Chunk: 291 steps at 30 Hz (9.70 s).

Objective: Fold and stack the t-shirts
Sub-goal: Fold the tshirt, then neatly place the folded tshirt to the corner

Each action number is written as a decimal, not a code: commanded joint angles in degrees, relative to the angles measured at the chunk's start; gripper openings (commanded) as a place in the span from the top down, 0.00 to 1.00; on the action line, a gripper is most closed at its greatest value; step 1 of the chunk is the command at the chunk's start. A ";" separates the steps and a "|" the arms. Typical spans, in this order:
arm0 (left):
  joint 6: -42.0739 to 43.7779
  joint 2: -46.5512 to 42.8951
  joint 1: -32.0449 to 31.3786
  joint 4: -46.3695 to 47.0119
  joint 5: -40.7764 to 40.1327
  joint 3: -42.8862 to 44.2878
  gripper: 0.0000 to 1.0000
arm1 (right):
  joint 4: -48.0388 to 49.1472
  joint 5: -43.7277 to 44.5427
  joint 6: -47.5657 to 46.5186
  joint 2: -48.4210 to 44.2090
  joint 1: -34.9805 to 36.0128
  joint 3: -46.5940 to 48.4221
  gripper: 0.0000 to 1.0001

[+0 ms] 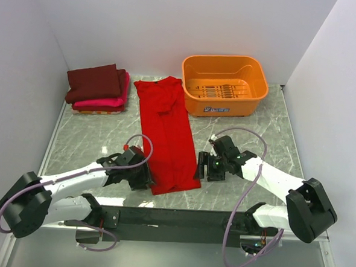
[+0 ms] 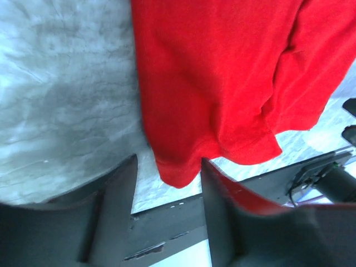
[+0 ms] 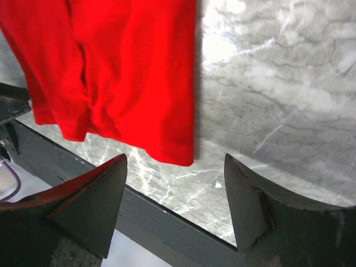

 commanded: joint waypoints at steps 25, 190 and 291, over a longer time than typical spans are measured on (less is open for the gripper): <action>-2.75 3.83 -3.10 0.05 3.45 -1.71 0.99 | 6.94 -8.44 4.33 7.03 3.04 -5.18 0.58; -10.41 -19.74 -17.07 -23.49 -14.38 14.00 0.99 | -14.58 15.09 6.10 -19.78 11.65 5.17 1.00; 14.47 20.69 26.52 6.29 -12.99 20.26 0.06 | 14.76 12.57 -0.68 38.40 3.48 32.61 0.38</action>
